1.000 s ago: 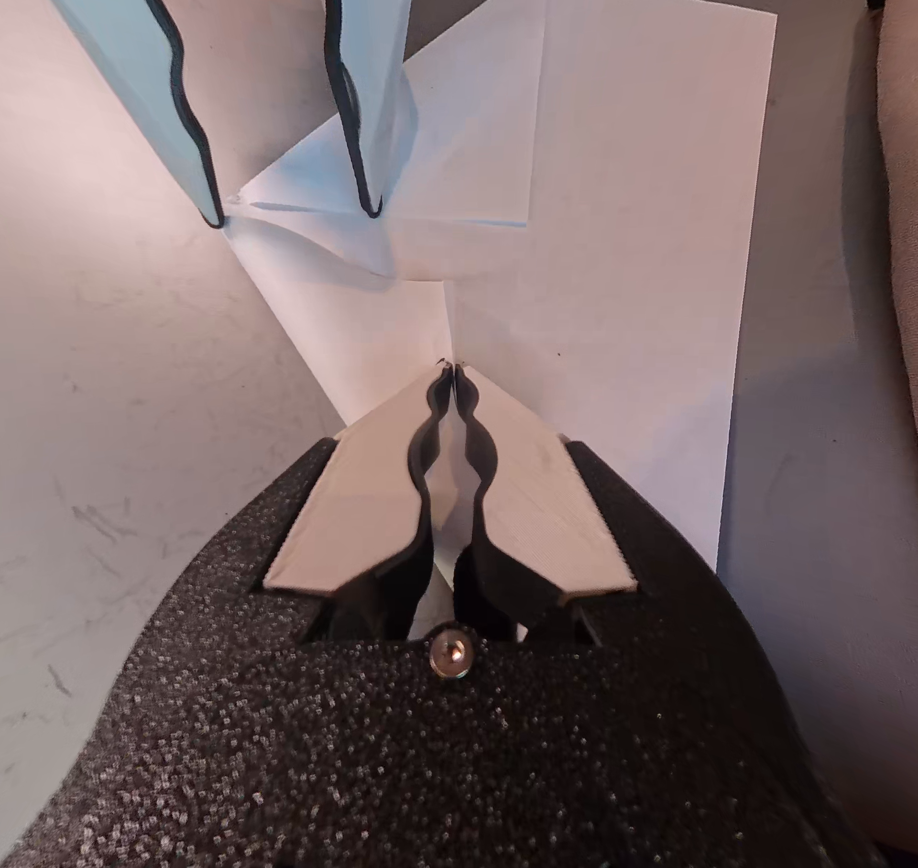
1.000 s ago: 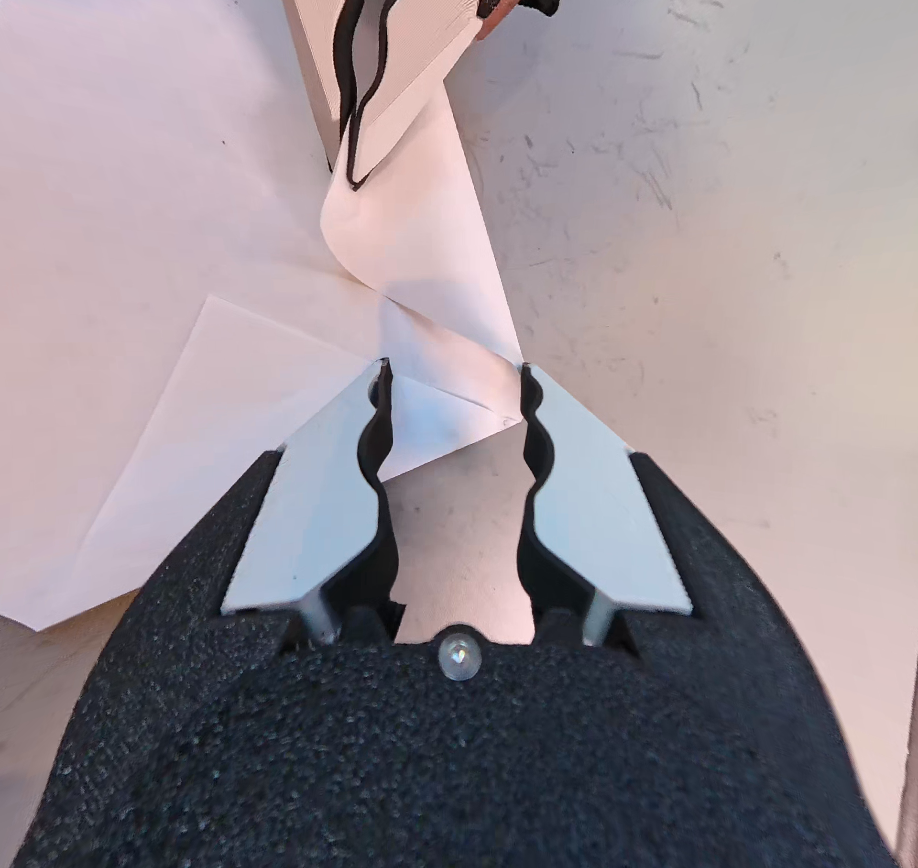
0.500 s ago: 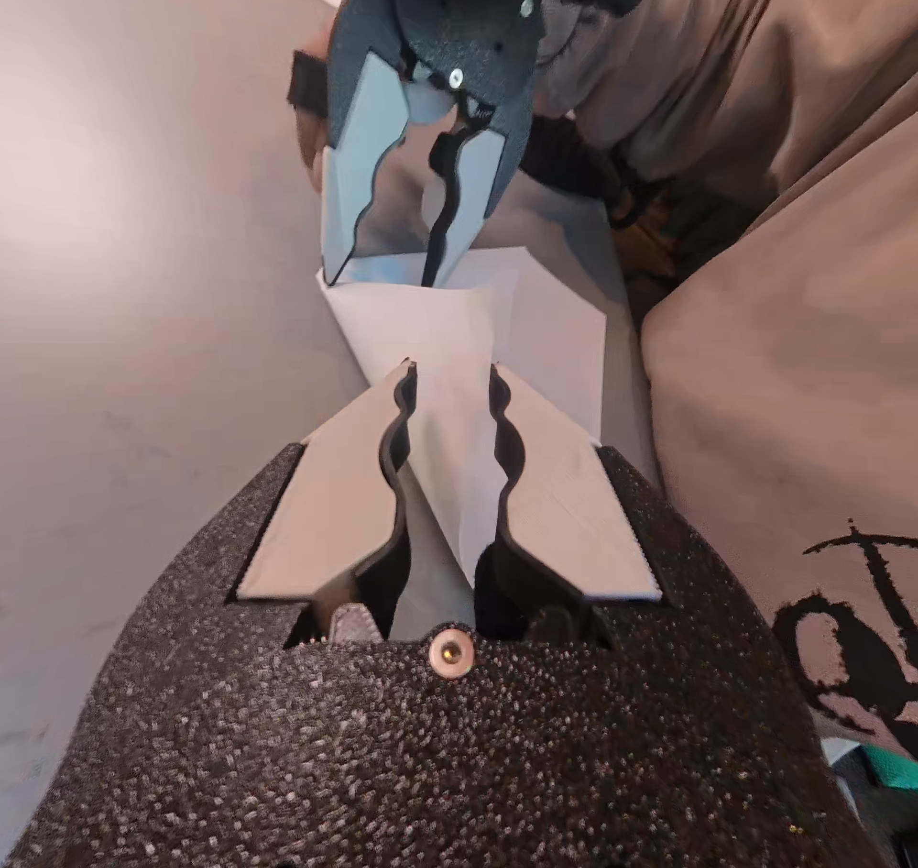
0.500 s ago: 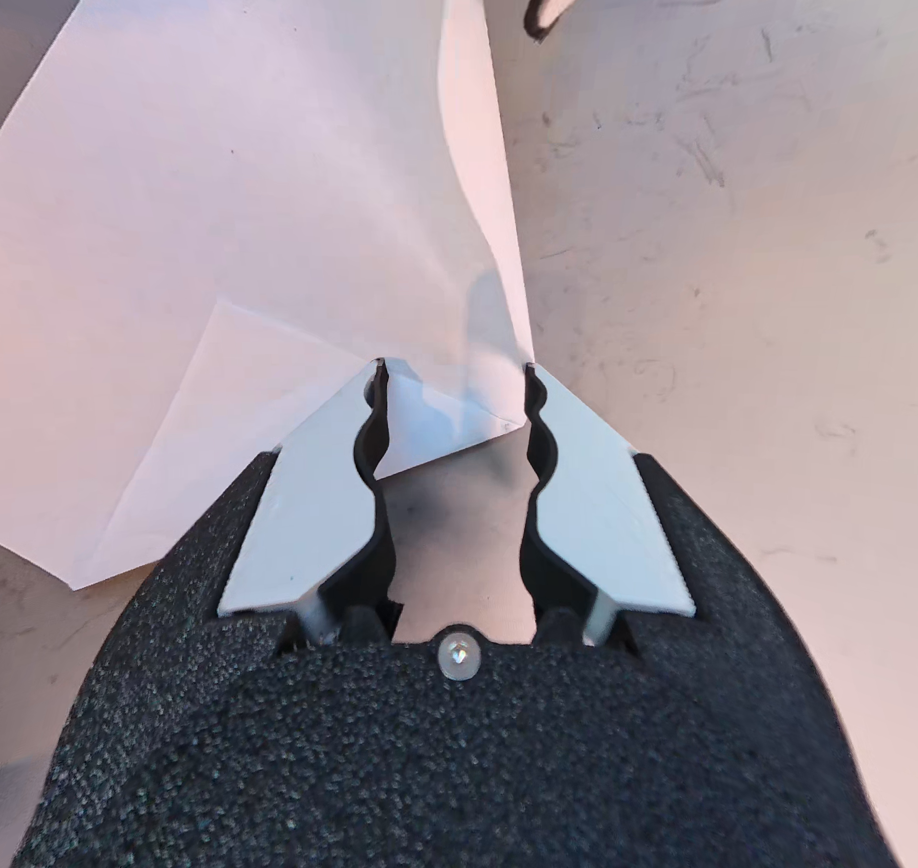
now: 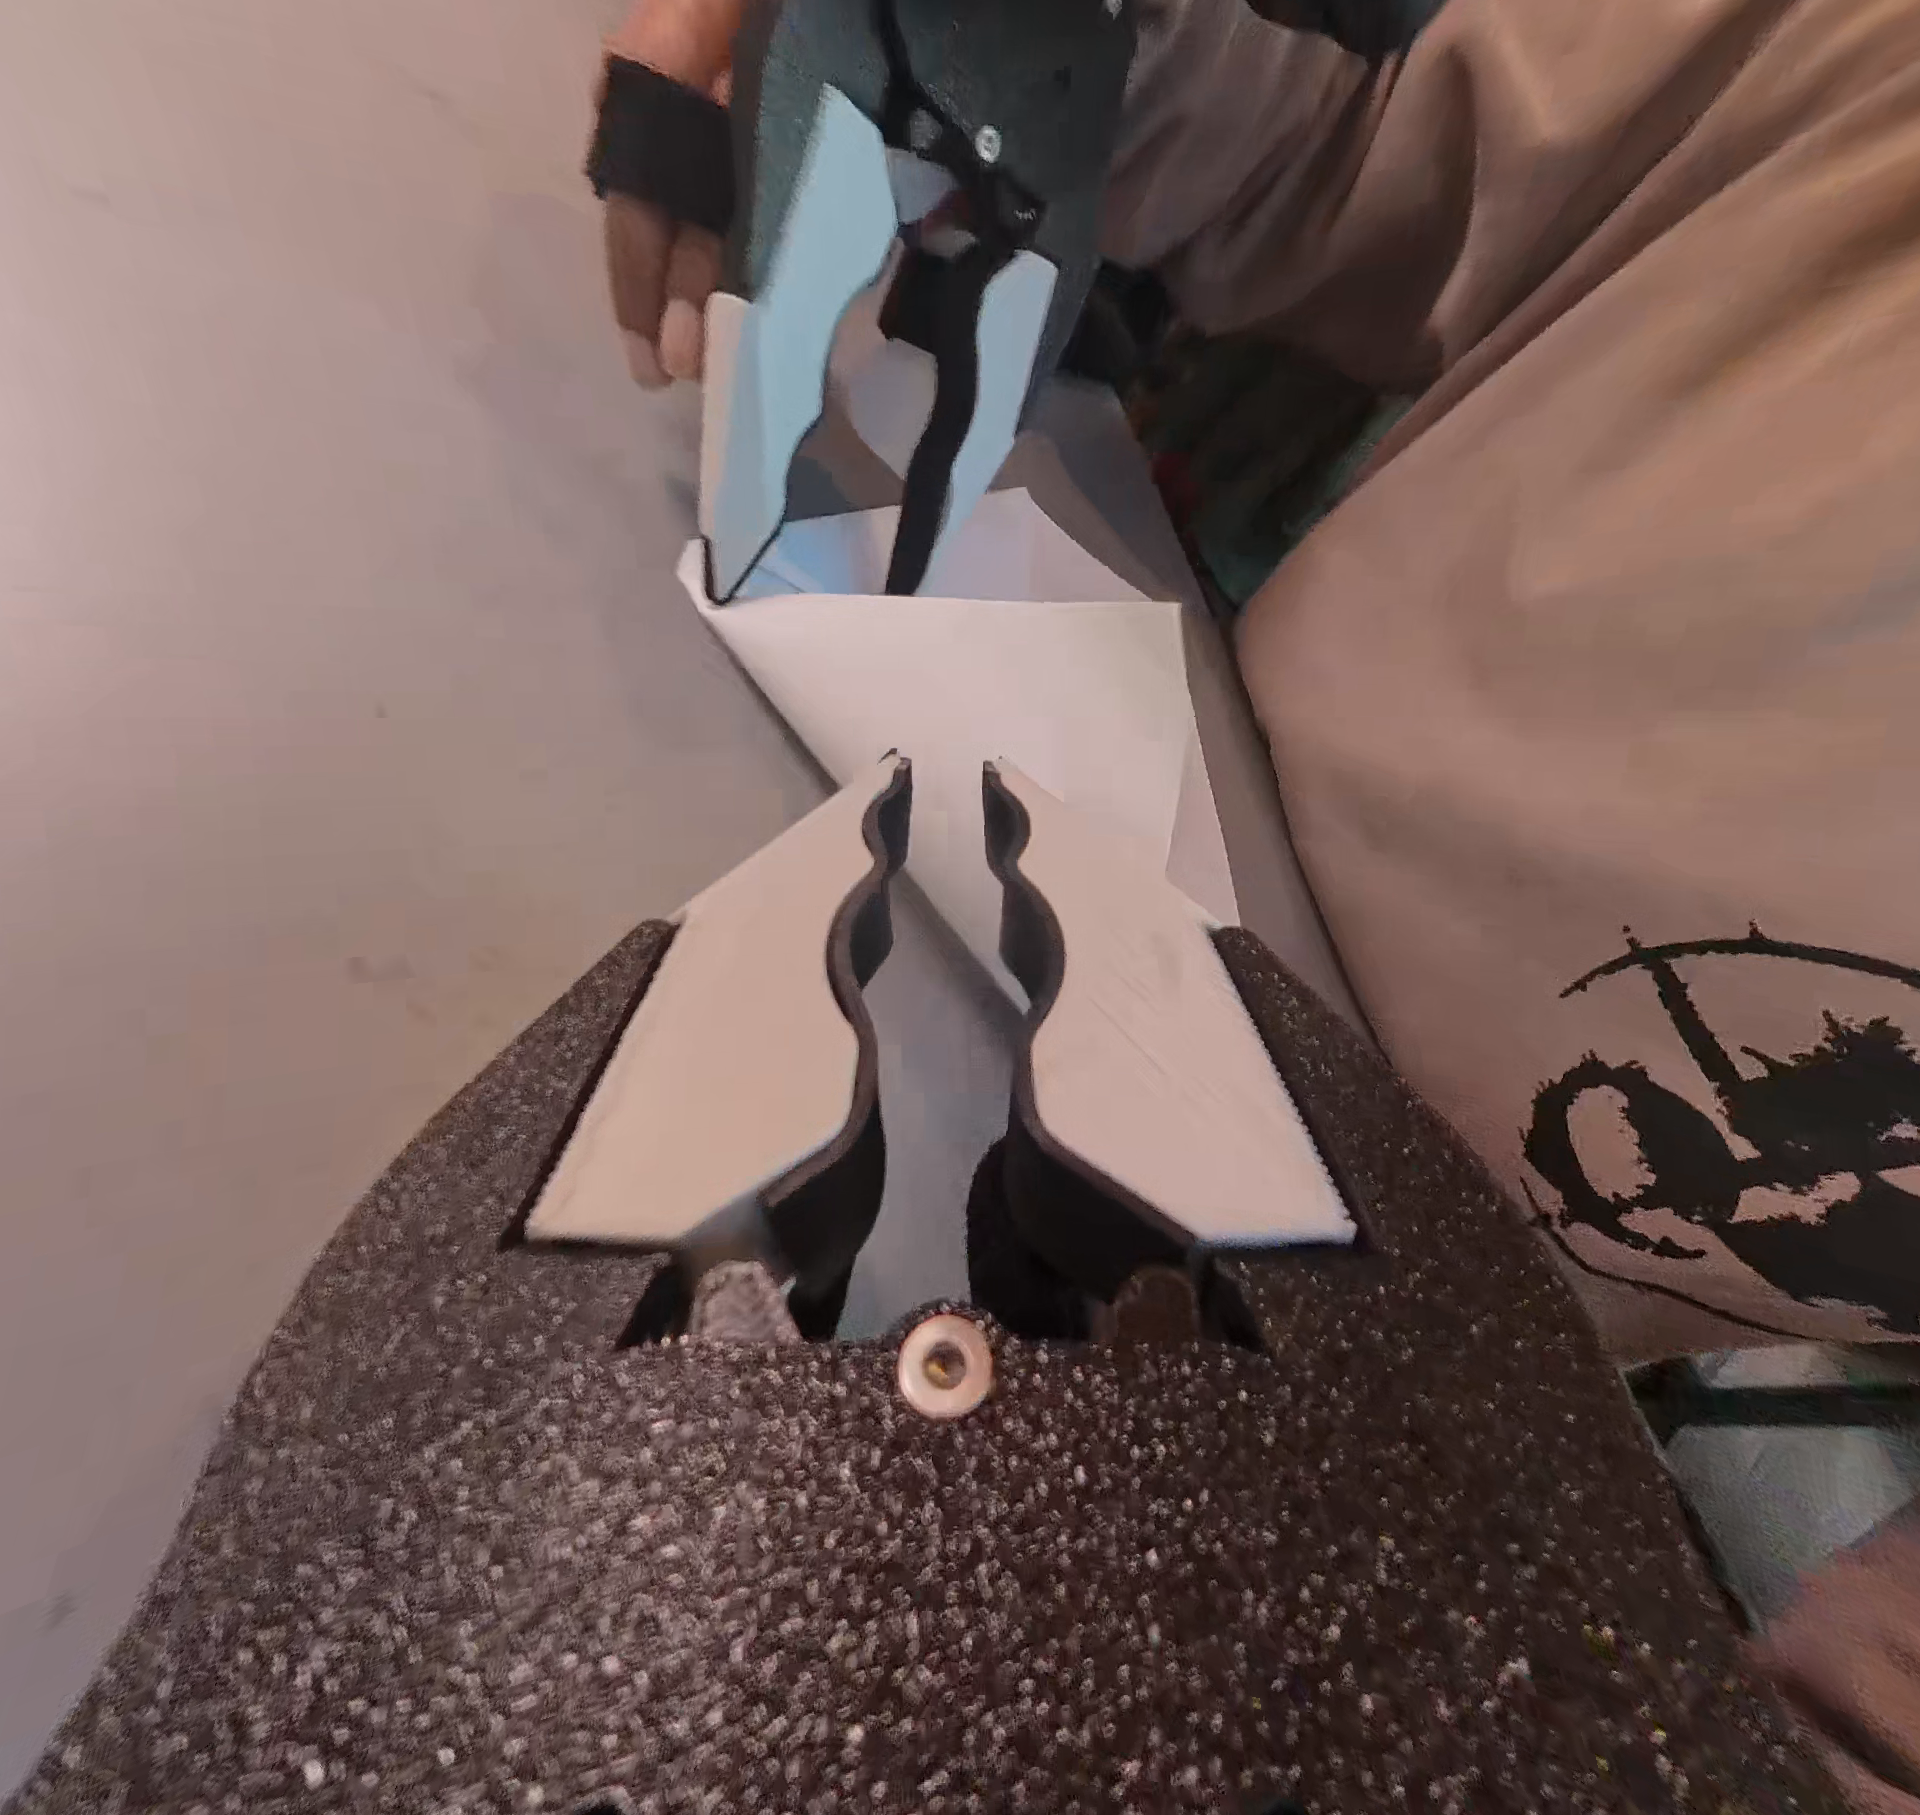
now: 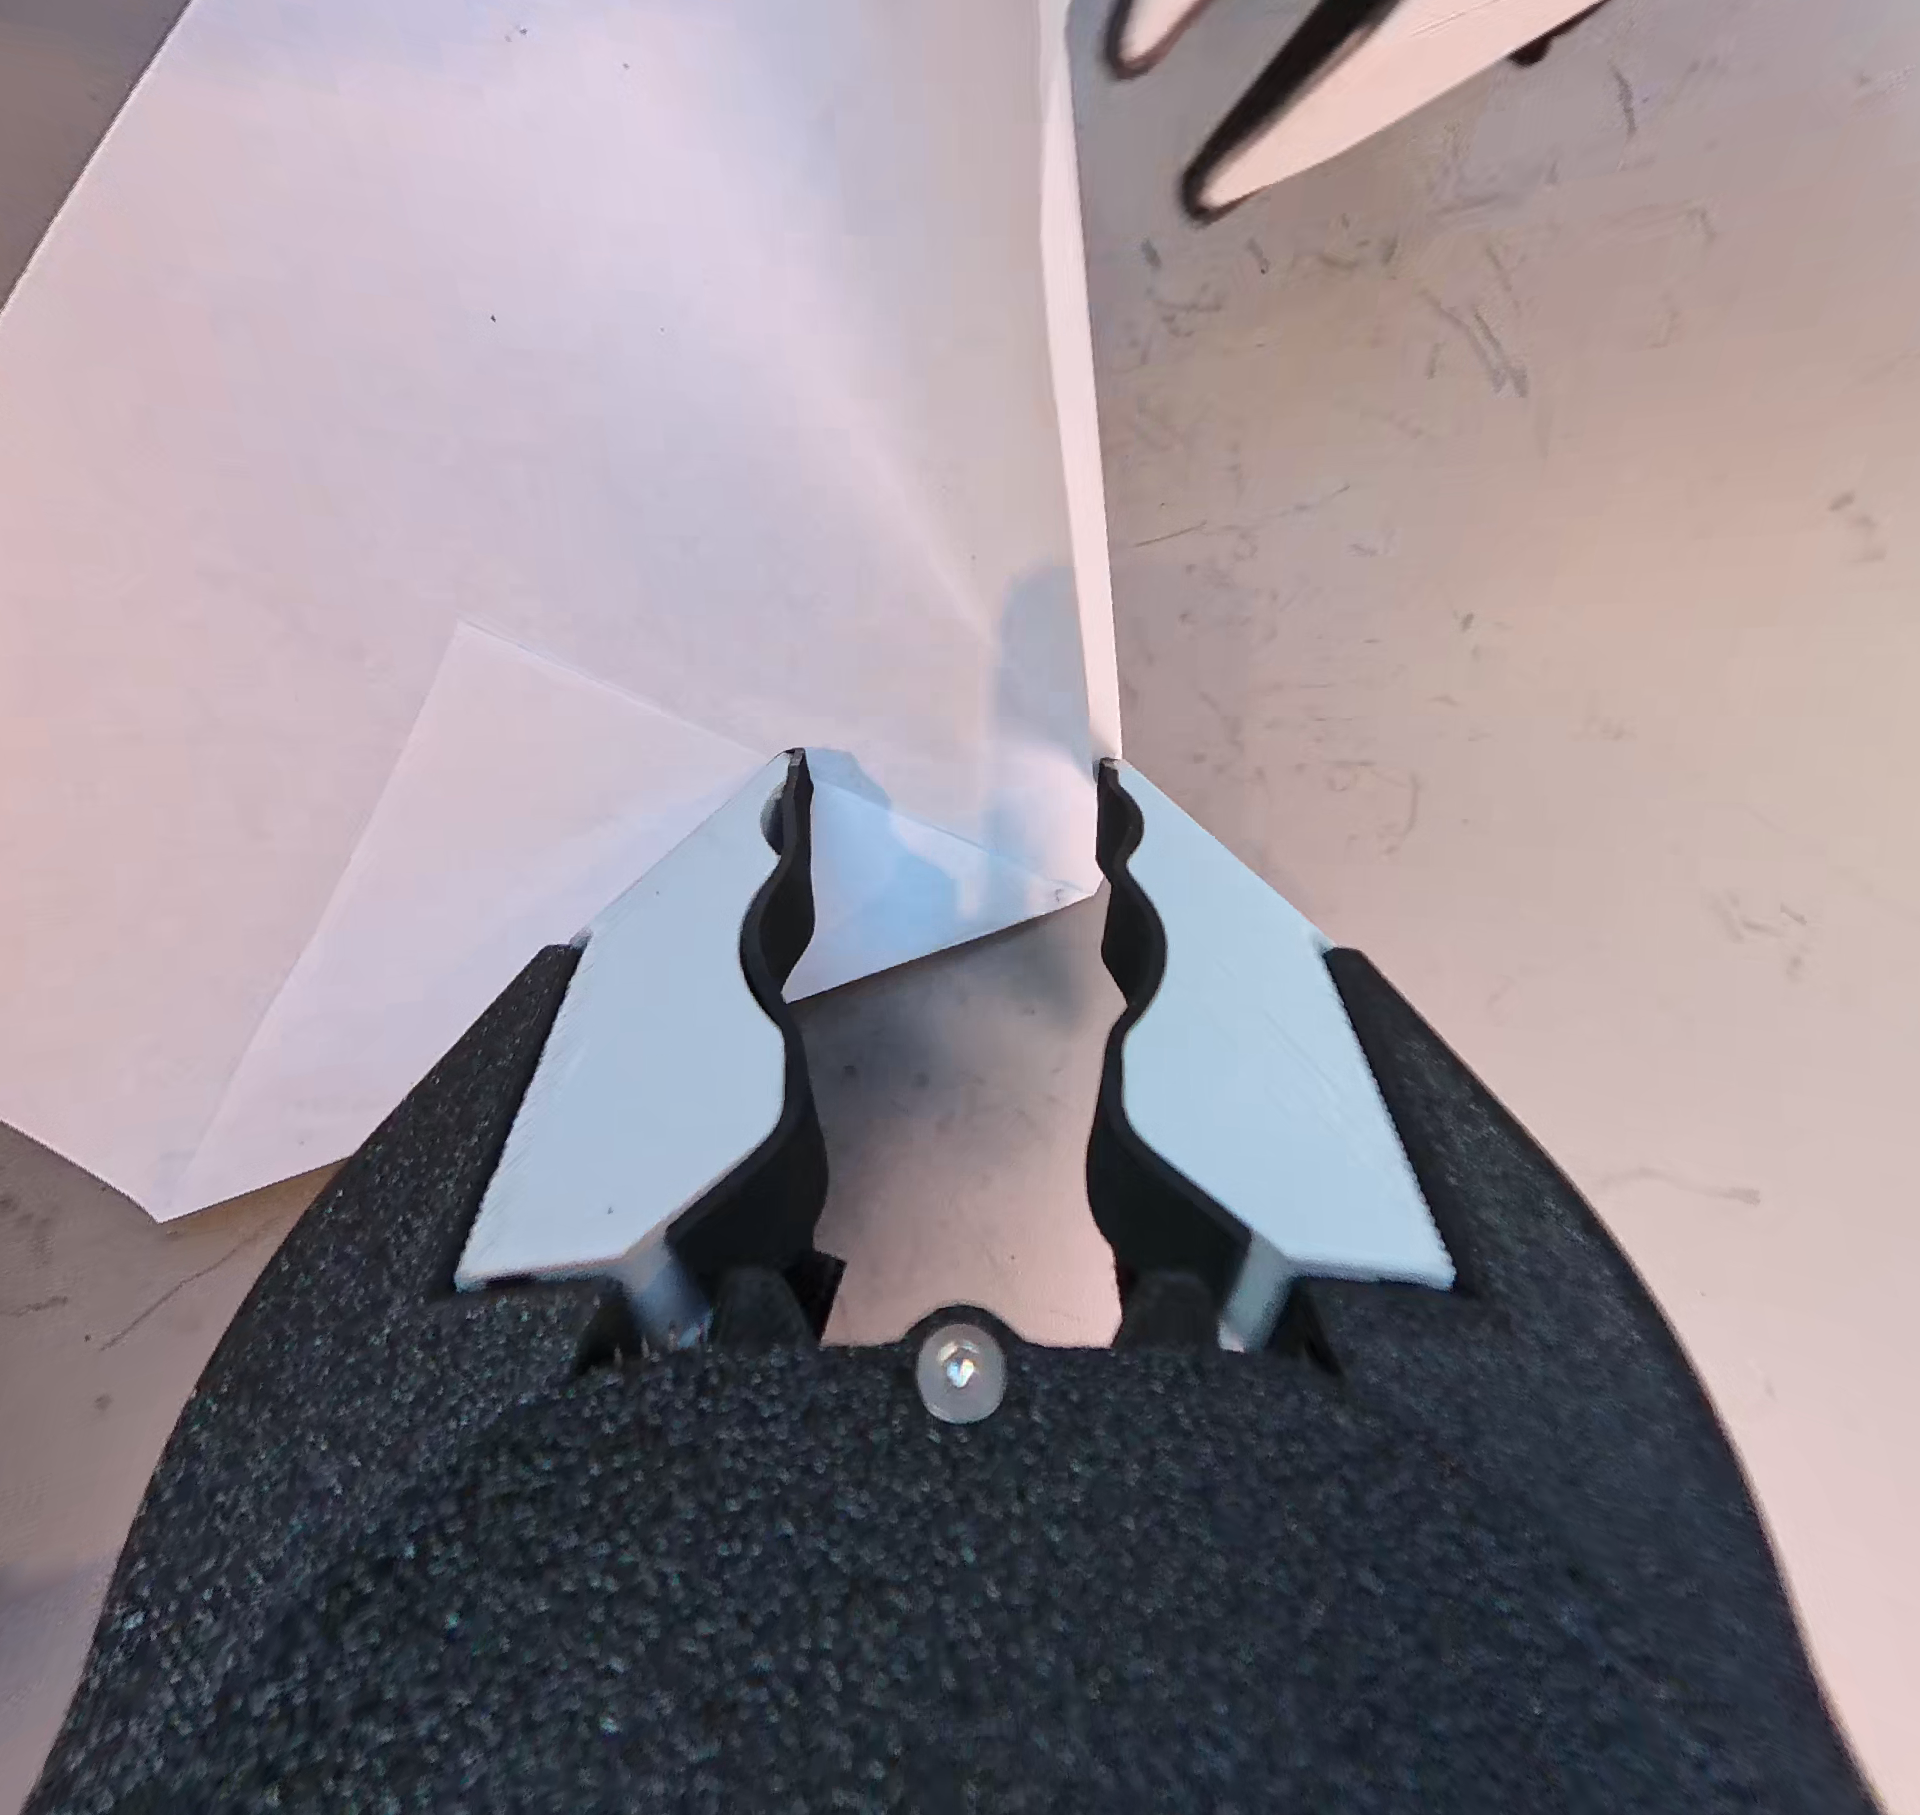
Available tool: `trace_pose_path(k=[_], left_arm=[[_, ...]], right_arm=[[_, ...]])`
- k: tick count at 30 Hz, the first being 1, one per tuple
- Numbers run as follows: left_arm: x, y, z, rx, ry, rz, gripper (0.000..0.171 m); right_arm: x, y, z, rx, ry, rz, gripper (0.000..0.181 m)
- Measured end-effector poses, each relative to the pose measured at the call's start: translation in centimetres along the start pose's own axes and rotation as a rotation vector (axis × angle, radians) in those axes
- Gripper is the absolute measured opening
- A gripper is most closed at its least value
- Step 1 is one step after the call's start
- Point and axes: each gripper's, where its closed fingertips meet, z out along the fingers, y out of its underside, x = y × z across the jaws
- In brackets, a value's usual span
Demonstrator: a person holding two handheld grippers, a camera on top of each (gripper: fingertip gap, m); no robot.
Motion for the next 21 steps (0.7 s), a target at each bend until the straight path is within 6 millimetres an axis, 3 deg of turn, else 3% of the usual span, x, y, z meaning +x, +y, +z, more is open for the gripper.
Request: trace_pose_path(k=[4,7,12,21], left_arm=[[-0.2,1.3,3.8,-0.178,-0.134,0.12,0.013],[-0.8,1.9,5.3,-0.255,-0.222,0.18,0.012],[-2.1,2.2,5.8,-0.309,-0.361,0.271,0.007],[-2.8,2.2,6.0,-0.277,-0.448,0.342,0.004]], right_arm=[[0.0,0.0,0.0,0.01,-0.014,0.009,0.053],[-0.1,0.0,0.0,0.018,-0.017,0.018,0.053],[0.0,0.0,-0.1,0.013,0.013,0.016,0.053],[0.0,-0.3,-0.4,0.023,0.038,0.1,0.051]])
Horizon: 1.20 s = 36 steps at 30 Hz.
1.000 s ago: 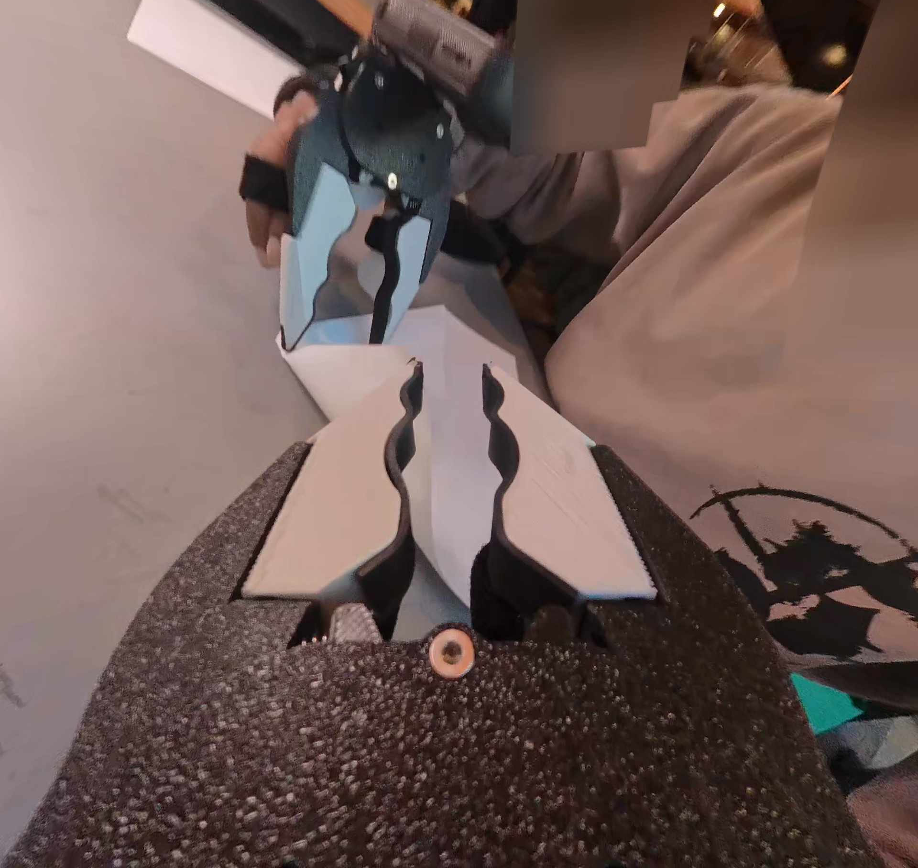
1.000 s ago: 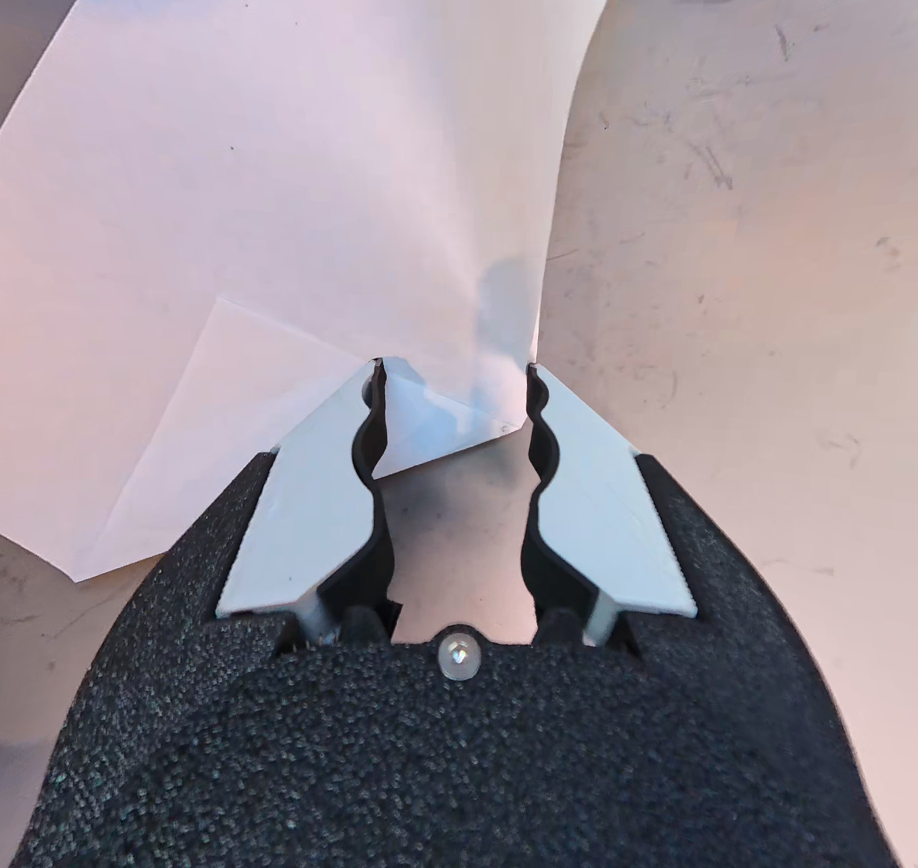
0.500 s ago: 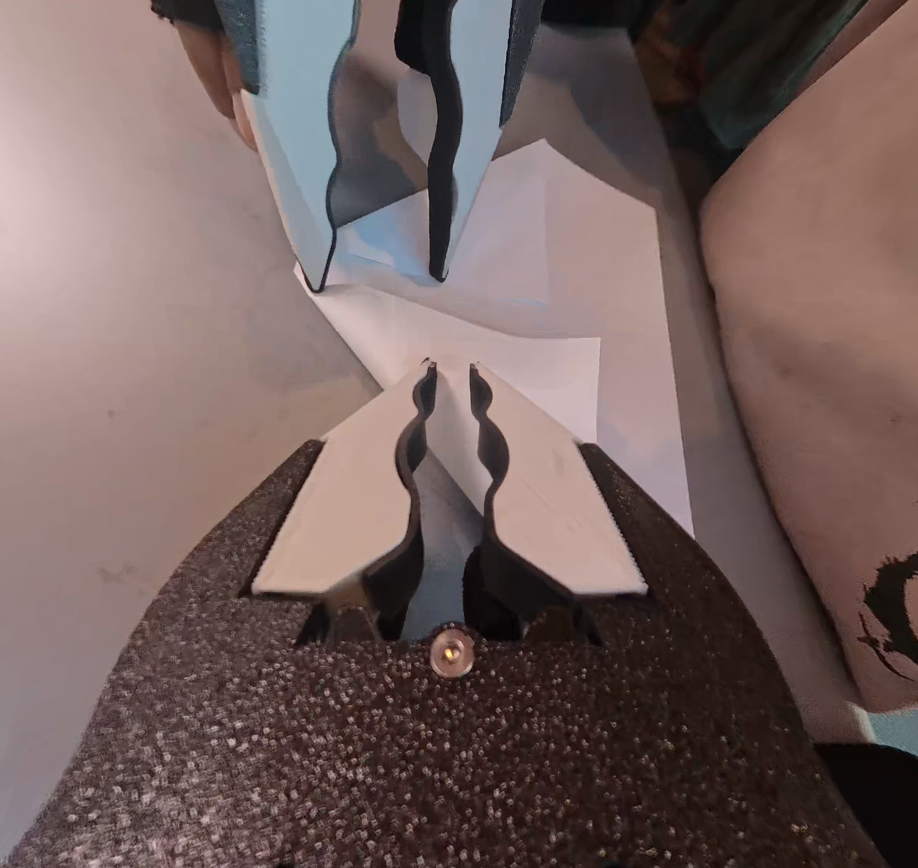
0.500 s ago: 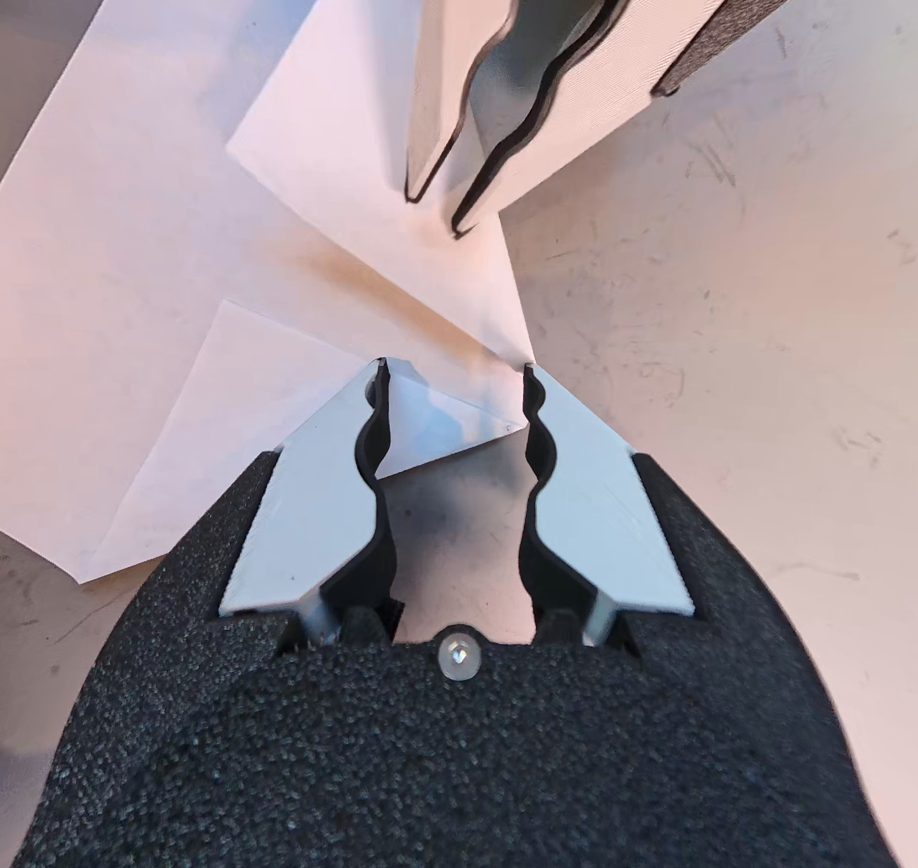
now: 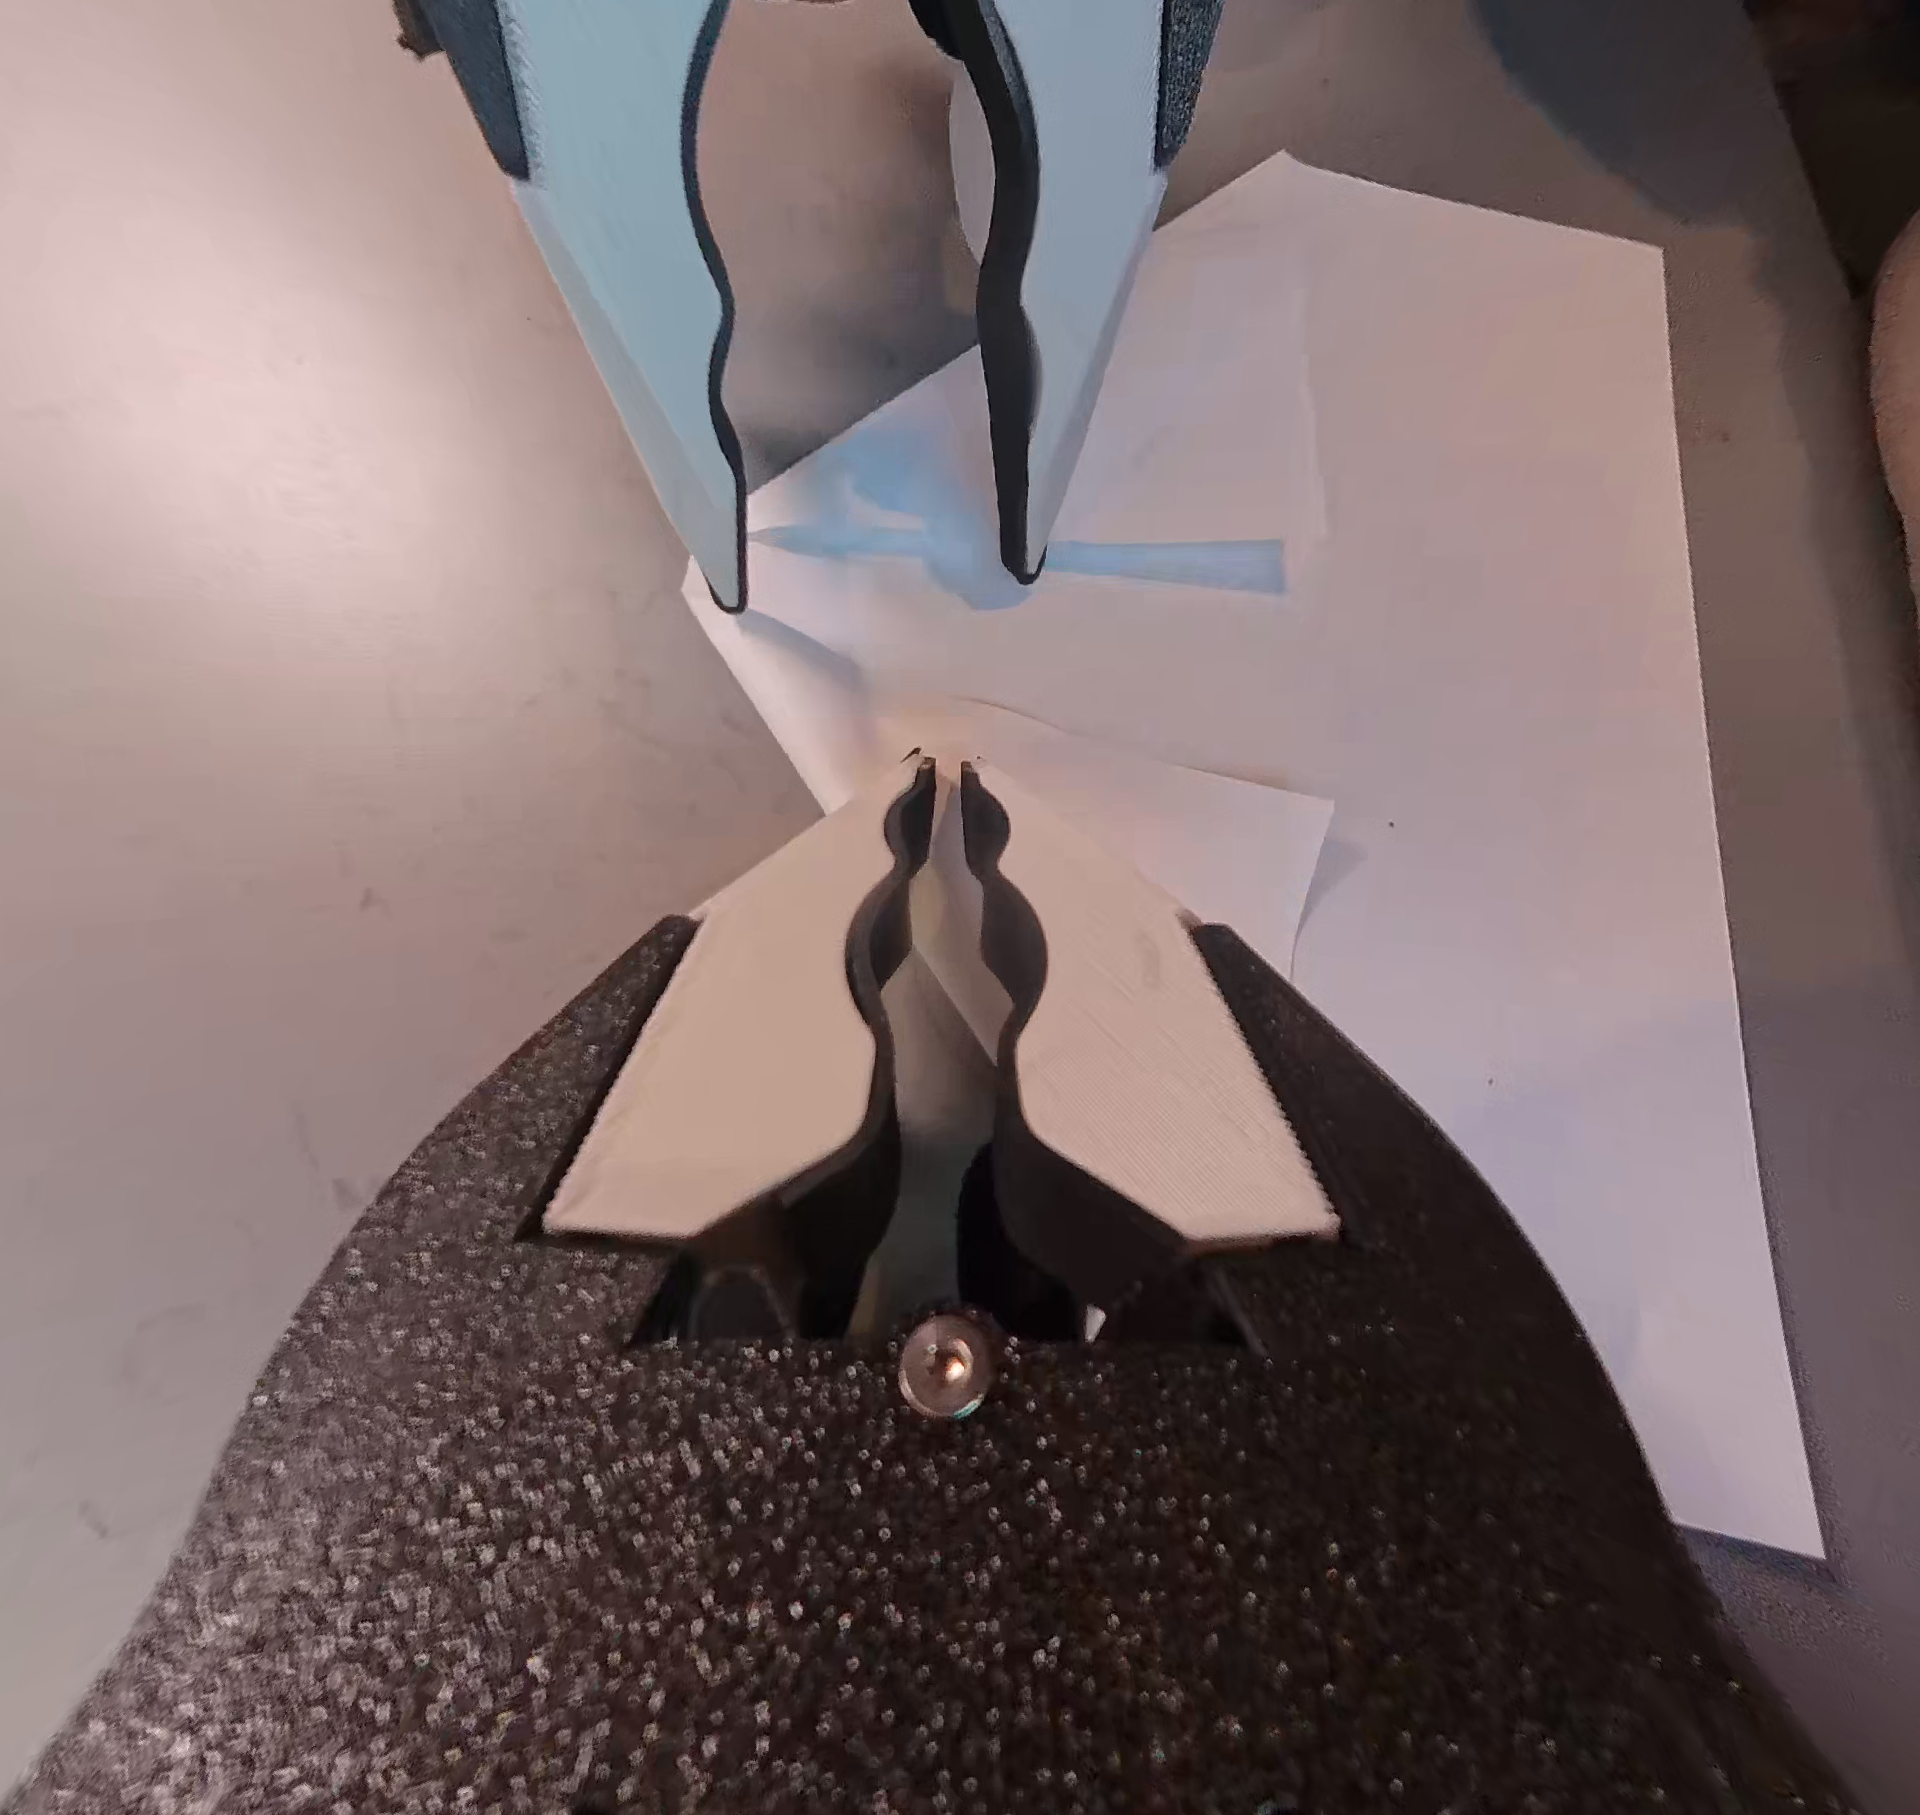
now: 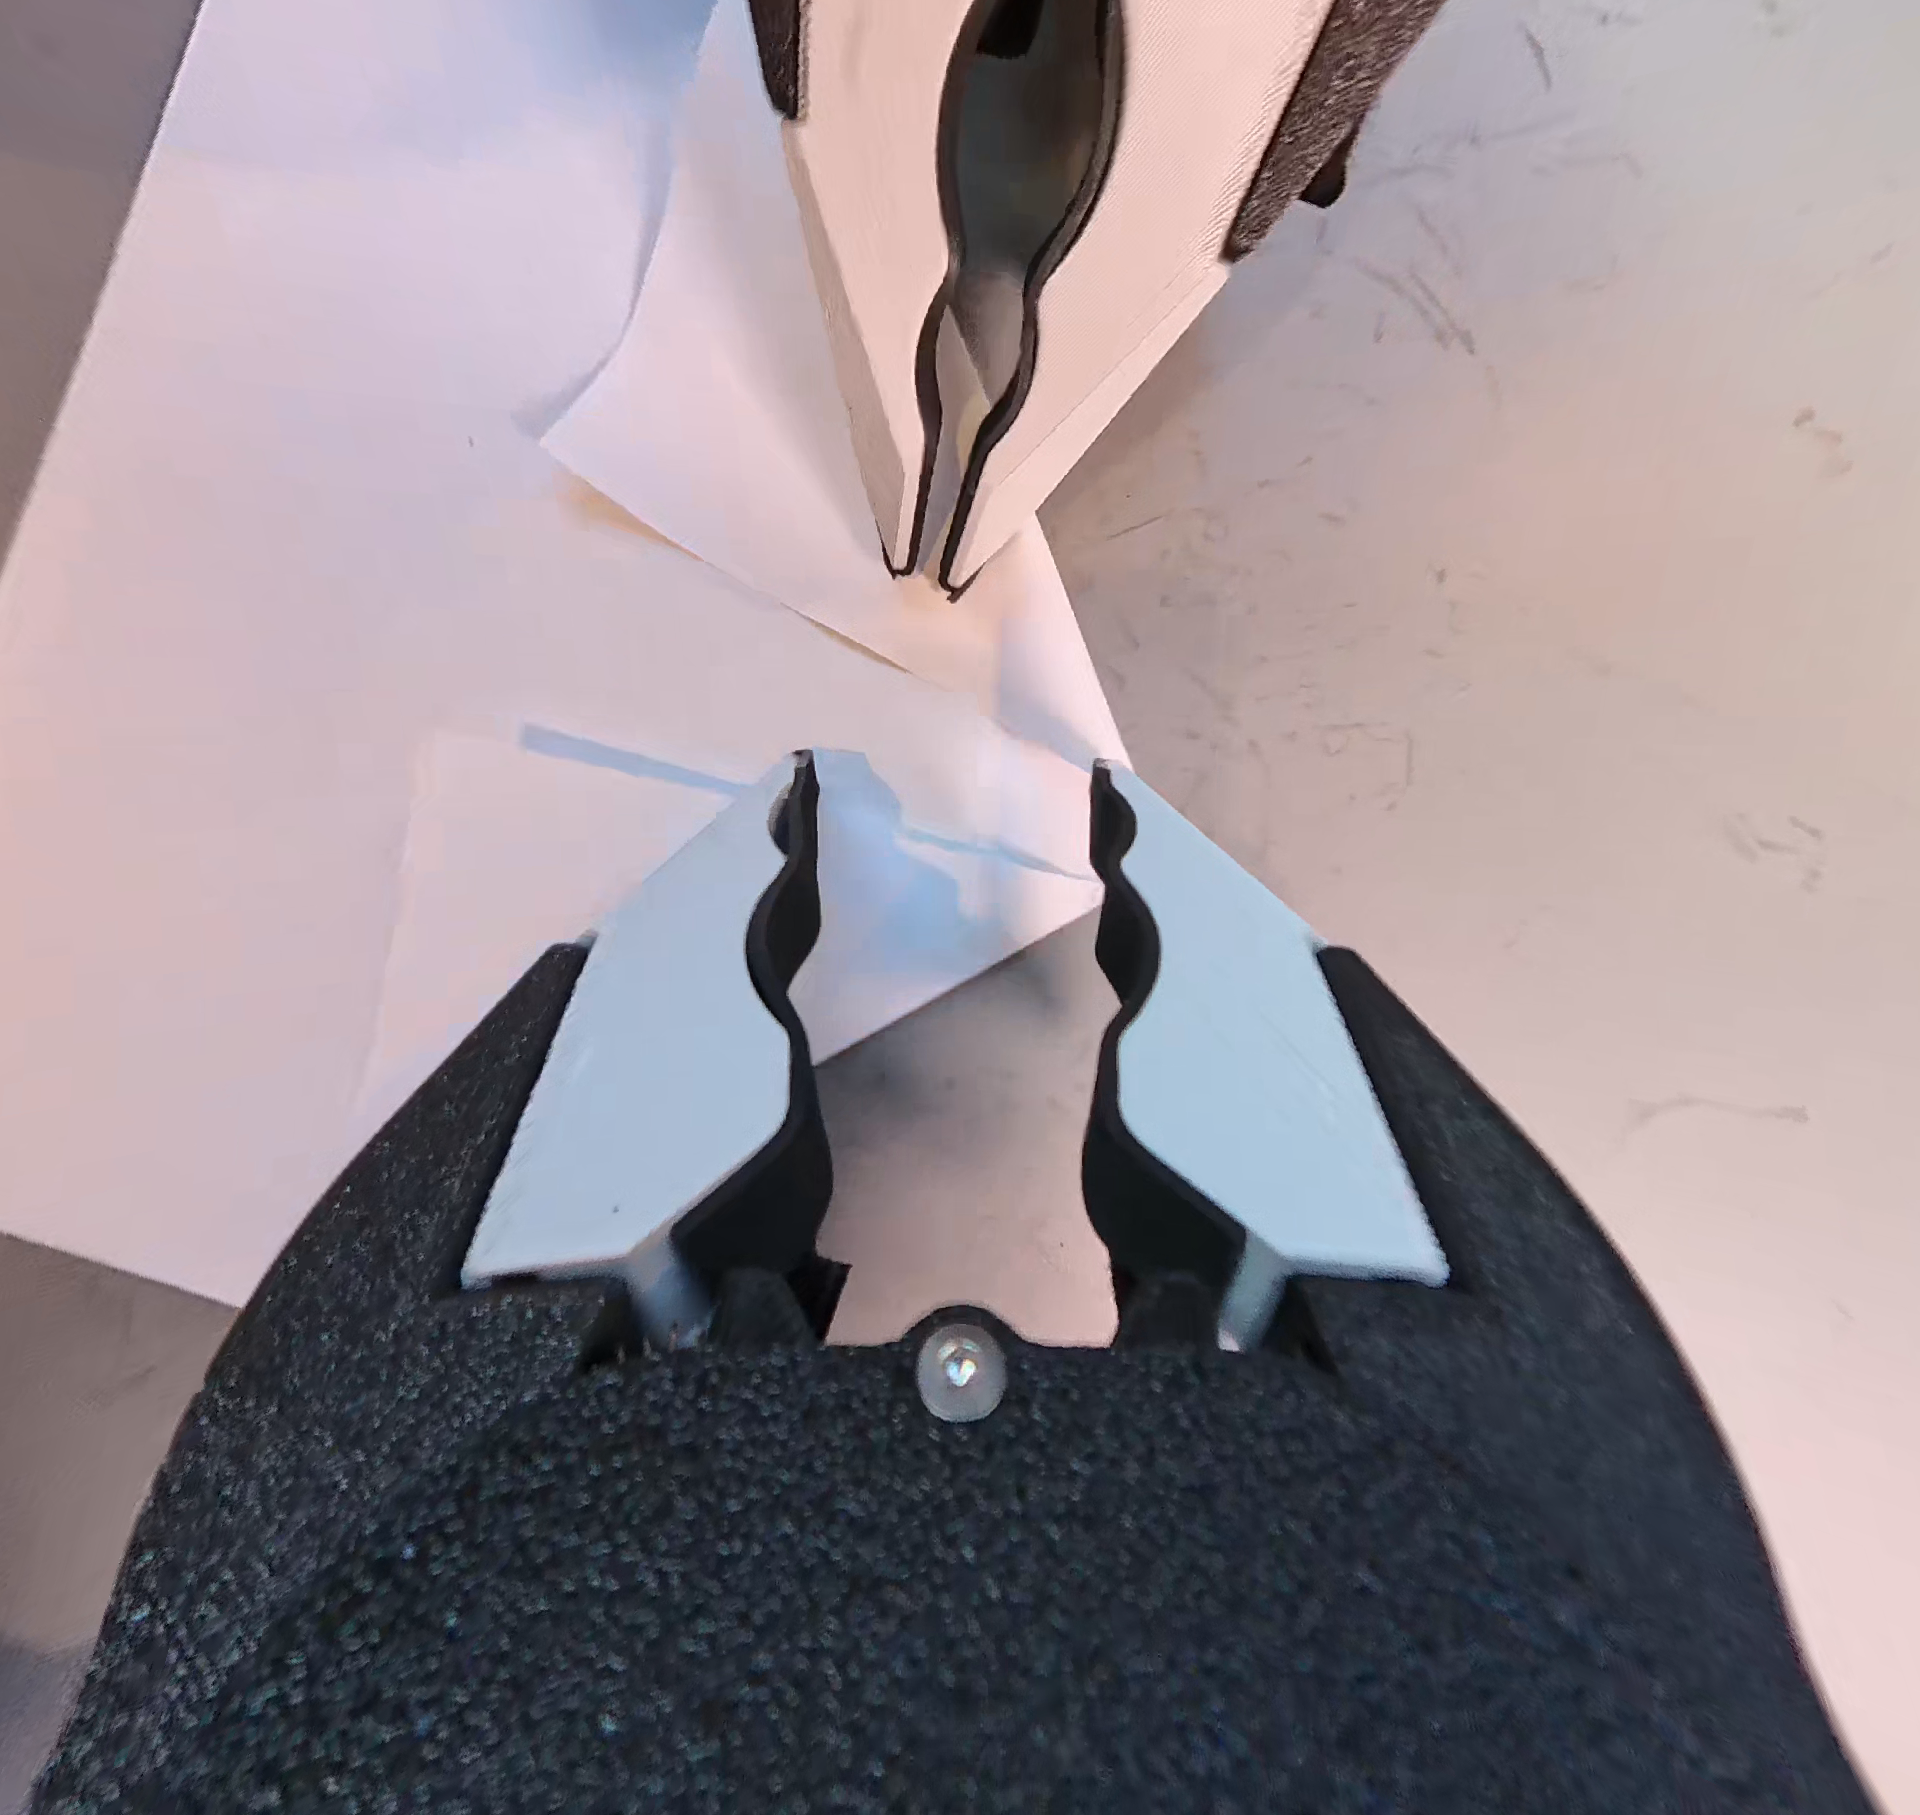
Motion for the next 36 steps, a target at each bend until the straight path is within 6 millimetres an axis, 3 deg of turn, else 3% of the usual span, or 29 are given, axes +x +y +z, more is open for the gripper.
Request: trace_pose_path(k=[7,13,18,20,26,32,35,36], left_arm=[[0.0,-0.2,0.5,0.015,-0.034,0.0,0.004],[0.0,-0.2,0.5,0.019,-0.043,0.005,0.004],[0.1,-0.3,0.5,0.024,-0.037,0.034,0.004],[0.1,-0.2,0.5,0.021,-0.04,0.048,0.005],[0.3,0.0,0.1,0.023,-0.041,0.06,0.005],[0.4,-0.4,-0.2,0.047,-0.028,0.048,0.005],[0.3,-1.0,-0.9,0.095,0.003,-0.028,0.012],[0.1,-1.2,-1.3,0.115,0.02,-0.069,0.016]], right_arm=[[0.0,-0.2,0.4,0.061,0.04,0.145,0.053],[1.4,-0.1,-1.2,0.139,0.114,0.235,0.056],[2.1,0.0,-0.3,0.133,0.041,0.309,0.064],[2.3,0.1,0.3,0.106,-0.008,0.343,0.059],[2.6,0.0,0.7,0.023,-0.007,0.244,0.02],[2.6,0.1,0.4,0.038,0.004,0.228,0.012],[2.5,0.0,0.0,0.077,0.004,0.234,0.008],[2.5,-0.1,-0.2,0.097,0.011,0.229,0.0]])
